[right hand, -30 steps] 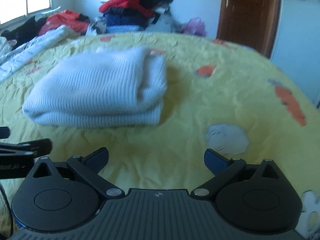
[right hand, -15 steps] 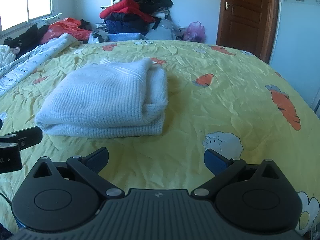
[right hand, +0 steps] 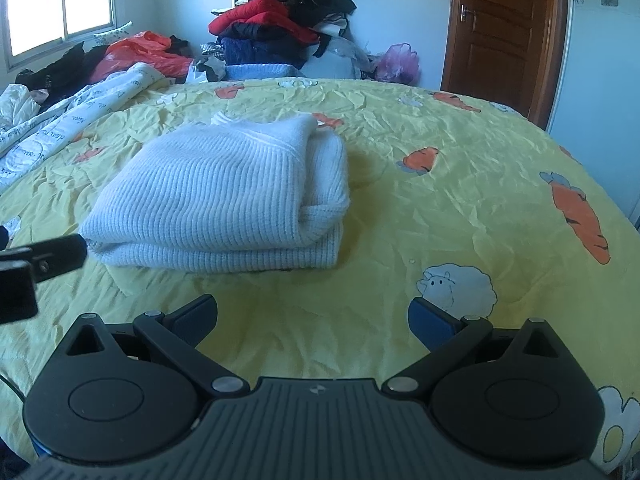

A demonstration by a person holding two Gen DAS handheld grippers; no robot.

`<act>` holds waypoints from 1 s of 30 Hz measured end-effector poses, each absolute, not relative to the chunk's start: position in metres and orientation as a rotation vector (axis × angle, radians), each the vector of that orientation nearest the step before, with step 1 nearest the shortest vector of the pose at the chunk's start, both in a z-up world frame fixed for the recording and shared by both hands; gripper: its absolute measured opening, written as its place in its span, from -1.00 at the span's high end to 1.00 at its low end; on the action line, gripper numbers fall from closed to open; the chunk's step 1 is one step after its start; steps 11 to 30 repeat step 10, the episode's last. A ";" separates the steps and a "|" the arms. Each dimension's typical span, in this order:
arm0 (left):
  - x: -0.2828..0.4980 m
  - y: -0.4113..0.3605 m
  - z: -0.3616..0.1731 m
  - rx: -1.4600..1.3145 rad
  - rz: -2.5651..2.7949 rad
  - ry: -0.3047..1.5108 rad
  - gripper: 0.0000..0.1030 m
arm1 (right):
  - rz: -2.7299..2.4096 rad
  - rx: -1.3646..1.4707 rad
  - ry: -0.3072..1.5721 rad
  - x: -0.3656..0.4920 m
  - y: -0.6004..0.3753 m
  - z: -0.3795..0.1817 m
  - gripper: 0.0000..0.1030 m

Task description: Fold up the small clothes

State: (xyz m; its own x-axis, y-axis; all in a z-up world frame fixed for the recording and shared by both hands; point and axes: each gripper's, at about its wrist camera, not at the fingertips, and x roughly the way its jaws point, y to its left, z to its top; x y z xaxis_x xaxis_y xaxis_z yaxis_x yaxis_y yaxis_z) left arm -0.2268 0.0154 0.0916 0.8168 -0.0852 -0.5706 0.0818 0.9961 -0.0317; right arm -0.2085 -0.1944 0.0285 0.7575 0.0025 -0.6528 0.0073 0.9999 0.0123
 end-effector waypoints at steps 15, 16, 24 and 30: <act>-0.234 0.010 0.097 0.039 -0.083 0.570 -1.00 | 0.004 0.045 0.723 -0.206 -0.199 0.024 -1.00; -0.234 0.010 0.097 0.039 -0.083 0.570 -1.00 | 0.004 0.045 0.723 -0.206 -0.199 0.024 -1.00; -0.234 0.010 0.097 0.039 -0.083 0.570 -1.00 | 0.004 0.045 0.723 -0.206 -0.199 0.024 -1.00; -0.234 0.010 0.097 0.039 -0.083 0.570 -1.00 | 0.004 0.045 0.723 -0.206 -0.199 0.024 -1.00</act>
